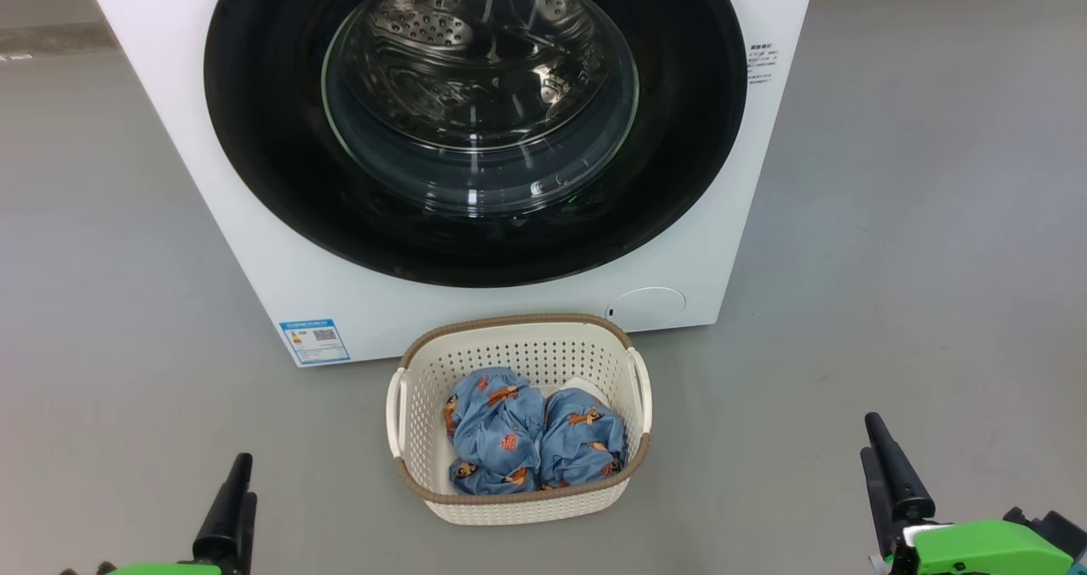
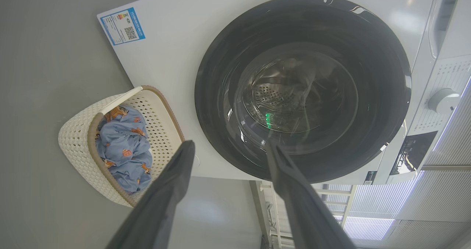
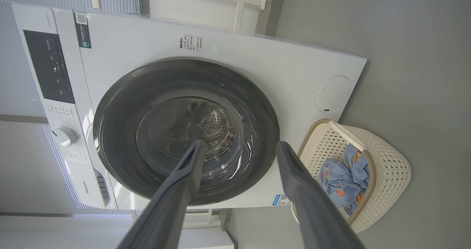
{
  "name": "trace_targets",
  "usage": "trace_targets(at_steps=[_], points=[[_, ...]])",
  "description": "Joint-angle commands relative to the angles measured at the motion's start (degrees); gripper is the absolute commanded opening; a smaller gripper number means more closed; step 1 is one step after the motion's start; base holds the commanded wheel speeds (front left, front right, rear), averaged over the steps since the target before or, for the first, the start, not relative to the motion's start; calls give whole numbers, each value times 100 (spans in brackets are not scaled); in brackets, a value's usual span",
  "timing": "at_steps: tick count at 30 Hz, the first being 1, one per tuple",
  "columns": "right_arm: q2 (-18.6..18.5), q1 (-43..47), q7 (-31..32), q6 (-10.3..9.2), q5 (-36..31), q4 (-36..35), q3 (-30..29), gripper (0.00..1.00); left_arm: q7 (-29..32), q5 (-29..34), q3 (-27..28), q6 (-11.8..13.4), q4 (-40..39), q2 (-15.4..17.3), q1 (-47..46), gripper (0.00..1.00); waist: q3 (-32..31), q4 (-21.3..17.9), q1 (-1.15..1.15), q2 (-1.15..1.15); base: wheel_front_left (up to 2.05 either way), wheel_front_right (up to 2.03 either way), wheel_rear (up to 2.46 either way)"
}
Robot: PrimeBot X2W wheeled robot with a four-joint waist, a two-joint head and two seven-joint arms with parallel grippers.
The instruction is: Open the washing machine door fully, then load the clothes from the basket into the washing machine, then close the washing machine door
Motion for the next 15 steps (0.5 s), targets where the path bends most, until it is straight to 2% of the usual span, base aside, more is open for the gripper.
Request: trace_targets(at_steps=[1, 15], points=[[-67, -321, -62, -1, -217, -152, 66, 100, -69, 131, 38, -9, -165, 179, -280, 100, 0, 3, -1, 0, 0, 0, 0], [-84, -440, -280, -2, -1439, -167, 151, 100, -289, 1021, 0, -11, -194, 339, -318, 100, -2, 22, -1, 0, 0, 0, 0]])
